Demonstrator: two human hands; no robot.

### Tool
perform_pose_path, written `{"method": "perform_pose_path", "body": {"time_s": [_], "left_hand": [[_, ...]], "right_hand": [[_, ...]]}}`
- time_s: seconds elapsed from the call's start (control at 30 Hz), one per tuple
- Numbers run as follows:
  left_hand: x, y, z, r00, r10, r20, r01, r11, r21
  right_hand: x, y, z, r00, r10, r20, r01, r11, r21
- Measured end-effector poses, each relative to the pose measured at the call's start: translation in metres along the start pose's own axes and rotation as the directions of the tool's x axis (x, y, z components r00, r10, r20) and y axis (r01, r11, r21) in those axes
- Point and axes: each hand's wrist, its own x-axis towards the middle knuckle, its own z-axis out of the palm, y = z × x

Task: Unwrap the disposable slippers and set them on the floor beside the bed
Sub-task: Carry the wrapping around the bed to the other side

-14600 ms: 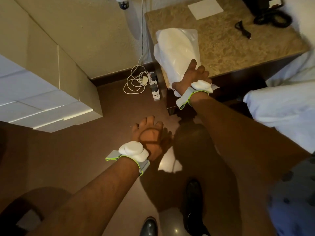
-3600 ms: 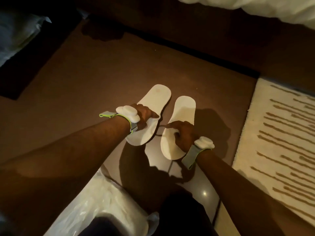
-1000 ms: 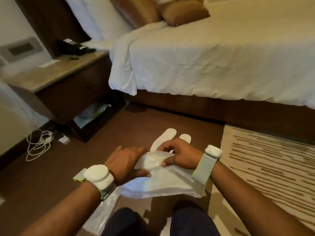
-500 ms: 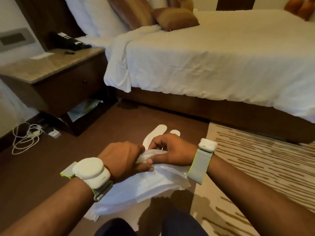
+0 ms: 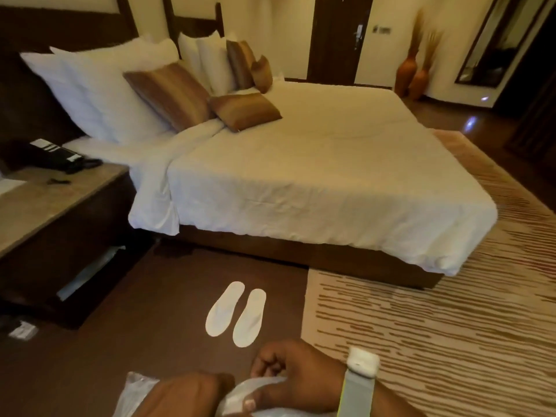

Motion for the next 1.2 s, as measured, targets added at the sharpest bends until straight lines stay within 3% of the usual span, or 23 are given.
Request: {"method": "perform_pose_path", "body": {"time_s": [0.23, 0.37, 0.47, 0.6, 0.73, 0.87, 1.03, 1.13, 1.2], "left_hand": [[-0.068, 0.113, -0.135, 0.992, 0.042, -0.122, -0.063, 0.983, -0.175], [-0.076, 0.15, -0.191, 0.994, 0.069, -0.082, -0.087, 0.965, -0.246], [-0.079, 0.186, -0.222, 0.998, 0.059, -0.038, -0.067, 0.964, -0.257], [-0.062, 0.234, -0.24, 0.987, 0.156, -0.042, -0.161, 0.926, -0.341], [-0.043, 0.306, -0.243, 0.977, 0.208, -0.05, -0.209, 0.878, -0.431], [-0.01, 0.387, -0.224, 0.966, 0.253, -0.045, -0.246, 0.856, -0.454], [0.025, 0.491, -0.195, 0.952, 0.287, -0.104, -0.3, 0.819, -0.488], [0.045, 0.569, -0.171, 0.95, 0.285, -0.125, -0.308, 0.81, -0.498], [0.057, 0.625, -0.158, 0.941, 0.302, -0.15, -0.337, 0.806, -0.486]], "right_hand": [[-0.098, -0.106, -0.112, 0.97, 0.072, -0.231, -0.102, 0.987, -0.122], [-0.154, -0.137, -0.172, 0.911, 0.08, -0.404, -0.114, 0.992, -0.061], [-0.198, -0.151, -0.198, 0.812, 0.123, -0.571, -0.102, 0.992, 0.069], [-0.246, -0.144, -0.212, 0.648, 0.211, -0.731, -0.011, 0.963, 0.269], [-0.3, -0.122, -0.227, 0.48, 0.314, -0.819, 0.124, 0.9, 0.417], [-0.354, -0.084, -0.262, 0.331, 0.363, -0.871, 0.17, 0.885, 0.433], [-0.41, -0.033, -0.314, 0.238, 0.373, -0.897, 0.017, 0.922, 0.387], [-0.458, 0.007, -0.35, 0.157, 0.333, -0.93, -0.174, 0.936, 0.306], [-0.497, 0.03, -0.382, 0.142, 0.296, -0.945, -0.294, 0.924, 0.245]]}}
